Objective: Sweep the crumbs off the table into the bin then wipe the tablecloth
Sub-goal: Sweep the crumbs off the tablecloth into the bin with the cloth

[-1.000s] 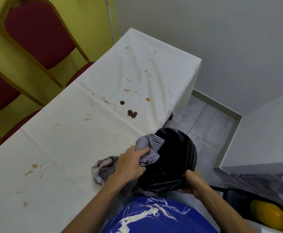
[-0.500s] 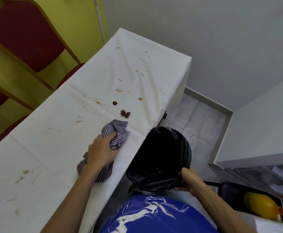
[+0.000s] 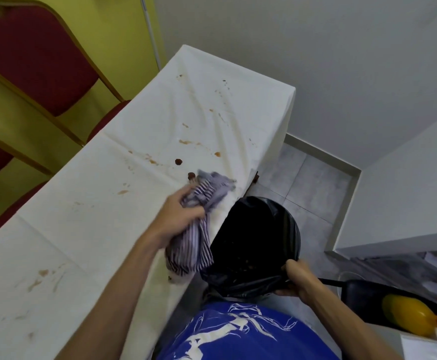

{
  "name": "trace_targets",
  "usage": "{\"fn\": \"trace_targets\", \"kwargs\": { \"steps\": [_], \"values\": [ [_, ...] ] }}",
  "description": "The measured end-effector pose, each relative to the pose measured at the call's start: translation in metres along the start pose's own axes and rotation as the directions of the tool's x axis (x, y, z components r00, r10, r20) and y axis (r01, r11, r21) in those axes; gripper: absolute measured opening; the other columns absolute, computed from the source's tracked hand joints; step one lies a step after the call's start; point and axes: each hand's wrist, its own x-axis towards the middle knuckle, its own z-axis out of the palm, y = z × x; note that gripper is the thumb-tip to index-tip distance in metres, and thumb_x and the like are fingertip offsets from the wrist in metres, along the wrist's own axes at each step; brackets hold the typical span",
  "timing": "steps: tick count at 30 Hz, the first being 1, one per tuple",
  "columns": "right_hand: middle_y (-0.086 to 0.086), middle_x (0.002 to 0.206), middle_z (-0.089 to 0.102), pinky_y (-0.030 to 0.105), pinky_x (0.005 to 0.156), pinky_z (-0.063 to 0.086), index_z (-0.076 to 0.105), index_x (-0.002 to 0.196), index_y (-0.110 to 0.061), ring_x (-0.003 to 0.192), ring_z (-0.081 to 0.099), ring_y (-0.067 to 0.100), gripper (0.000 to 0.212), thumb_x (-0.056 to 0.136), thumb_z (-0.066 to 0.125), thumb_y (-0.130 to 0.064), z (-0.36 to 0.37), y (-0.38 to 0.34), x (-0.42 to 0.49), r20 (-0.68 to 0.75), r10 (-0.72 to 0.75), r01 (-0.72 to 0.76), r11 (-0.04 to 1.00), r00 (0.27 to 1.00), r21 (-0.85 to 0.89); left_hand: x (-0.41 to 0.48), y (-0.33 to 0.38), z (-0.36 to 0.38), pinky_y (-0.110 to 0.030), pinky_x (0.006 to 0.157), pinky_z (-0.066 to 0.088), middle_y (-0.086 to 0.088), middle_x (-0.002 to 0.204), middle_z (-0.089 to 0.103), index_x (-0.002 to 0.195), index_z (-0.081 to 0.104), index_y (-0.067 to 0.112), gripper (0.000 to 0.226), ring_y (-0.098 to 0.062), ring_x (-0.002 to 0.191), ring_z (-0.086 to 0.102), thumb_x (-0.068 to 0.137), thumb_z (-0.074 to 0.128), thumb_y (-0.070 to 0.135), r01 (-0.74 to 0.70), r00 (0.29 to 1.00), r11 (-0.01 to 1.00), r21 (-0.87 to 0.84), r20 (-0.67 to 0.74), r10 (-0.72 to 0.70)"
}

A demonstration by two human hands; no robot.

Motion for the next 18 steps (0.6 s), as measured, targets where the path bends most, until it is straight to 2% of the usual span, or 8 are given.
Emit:
{"fn": "trace_targets", "kwargs": {
  "steps": [1,3,6,8,11,15,18],
  "values": [
    [0.026,0.099,0.067,0.037,0.053,0.059,0.054,0.119,0.000,0.084,0.070,0.041,0.024,0.098,0.044,-0.002,0.001,0.001,0.000,0.000,0.000,0.000,1.000,1.000,0.005,0.006,0.011,-0.016,-0.023,0.067,0.055,0.005,0.095,0.075,0.116,0.065,0.029,0.055,-0.011,0.078,0.070,0.073,0.068,-0.006,0.001,1.000,0.995,-0.103,-0.025,-0.004],
    [0.026,0.098,0.066,0.037,0.051,0.058,0.054,0.119,0.001,0.084,0.069,0.042,0.024,0.097,0.044,0.000,0.004,0.000,-0.001,0.005,0.001,-0.001,1.000,1.000,0.024,0.020,0.026,-0.050,-0.028,0.063,0.056,-0.005,0.088,0.071,0.113,0.064,0.013,0.047,-0.020,0.072,0.067,0.067,0.065,0.002,0.029,0.999,0.965,-0.261,-0.028,-0.038],
    [0.026,0.099,0.065,0.040,0.052,0.058,0.053,0.119,0.001,0.088,0.067,0.043,0.024,0.097,0.043,0.001,0.005,-0.001,-0.004,0.000,0.018,-0.018,1.000,1.000,0.026,0.034,0.033,-0.087,-0.034,0.072,0.058,-0.015,0.101,0.064,0.129,0.056,-0.001,0.056,-0.024,0.079,0.065,0.074,0.057,0.014,0.147,0.988,0.874,-0.463,0.104,-0.111],
    [0.026,0.100,0.064,0.040,0.052,0.058,0.052,0.119,-0.001,0.089,0.067,0.043,0.024,0.098,0.042,0.000,0.004,0.000,-0.006,0.000,0.027,-0.027,0.999,1.000,0.028,0.038,0.033,-0.099,-0.033,0.075,0.059,-0.014,0.115,0.066,0.133,0.054,-0.001,0.055,-0.022,0.084,0.067,0.081,0.048,0.015,0.154,0.985,0.833,-0.532,0.151,-0.086],
    [0.026,0.099,0.066,0.037,0.053,0.058,0.053,0.118,-0.002,0.083,0.070,0.041,0.023,0.098,0.042,-0.001,-0.002,-0.002,-0.004,-0.004,0.009,-0.009,1.000,1.000,0.014,0.048,0.032,-0.106,-0.030,0.071,0.060,-0.011,0.109,0.070,0.127,0.058,0.001,0.045,-0.019,0.080,0.068,0.088,0.037,0.014,0.159,0.985,0.817,-0.554,0.149,-0.090],
    [0.027,0.098,0.067,0.041,0.057,0.060,0.055,0.113,-0.002,0.082,0.070,0.042,0.021,0.096,0.042,-0.001,-0.006,-0.002,-0.004,-0.017,0.002,-0.002,1.000,1.000,0.015,0.064,0.038,-0.113,-0.031,0.070,0.059,-0.011,0.098,0.065,0.110,0.065,0.001,0.036,-0.020,0.076,0.067,0.088,0.040,0.014,0.167,0.985,0.869,-0.466,0.119,-0.126],
    [0.027,0.097,0.067,0.039,0.054,0.059,0.055,0.112,-0.002,0.080,0.070,0.043,0.020,0.097,0.041,-0.001,-0.008,-0.003,-0.004,-0.034,-0.002,0.002,1.000,0.999,0.011,0.075,0.042,-0.113,-0.029,0.067,0.058,-0.009,0.091,0.065,0.105,0.063,0.002,0.031,-0.019,0.073,0.066,0.089,0.040,0.015,0.171,0.984,0.873,-0.458,0.121,-0.129]
  ]
}}
